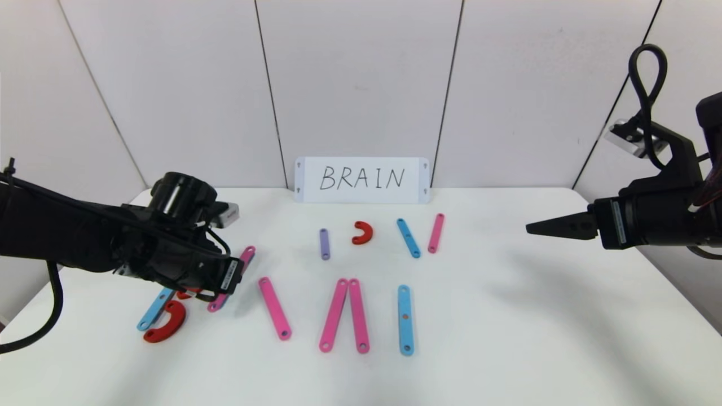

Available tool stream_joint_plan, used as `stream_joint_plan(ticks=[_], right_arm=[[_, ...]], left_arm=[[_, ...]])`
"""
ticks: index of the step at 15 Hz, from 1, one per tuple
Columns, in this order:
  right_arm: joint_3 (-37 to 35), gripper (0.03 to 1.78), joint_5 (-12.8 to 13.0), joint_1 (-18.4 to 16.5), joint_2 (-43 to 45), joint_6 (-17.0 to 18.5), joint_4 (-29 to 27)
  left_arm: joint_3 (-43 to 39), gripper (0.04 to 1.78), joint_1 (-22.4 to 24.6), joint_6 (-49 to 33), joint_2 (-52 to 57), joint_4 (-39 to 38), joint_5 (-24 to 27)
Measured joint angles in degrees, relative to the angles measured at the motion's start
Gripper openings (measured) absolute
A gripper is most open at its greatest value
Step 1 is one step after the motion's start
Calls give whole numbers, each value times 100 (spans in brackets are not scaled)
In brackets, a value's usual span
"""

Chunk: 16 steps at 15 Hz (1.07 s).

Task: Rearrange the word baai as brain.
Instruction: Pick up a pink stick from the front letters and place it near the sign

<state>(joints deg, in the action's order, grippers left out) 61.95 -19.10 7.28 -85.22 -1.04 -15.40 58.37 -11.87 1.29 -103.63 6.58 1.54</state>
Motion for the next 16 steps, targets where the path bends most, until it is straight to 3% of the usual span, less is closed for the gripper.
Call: stream_joint_plan(ticks=[5,11,16], right_arm=[[-7,173,-24,7,9,0,2],[-27,173,-29,0,50,0,-1],[-44,173,-33,5,55,0,0]], left_arm=[[1451,30,297,66,-282,1084,33],[3344,30,494,105,-1351,1915,15],[4053,30,557,116,-2089,2169,4]])
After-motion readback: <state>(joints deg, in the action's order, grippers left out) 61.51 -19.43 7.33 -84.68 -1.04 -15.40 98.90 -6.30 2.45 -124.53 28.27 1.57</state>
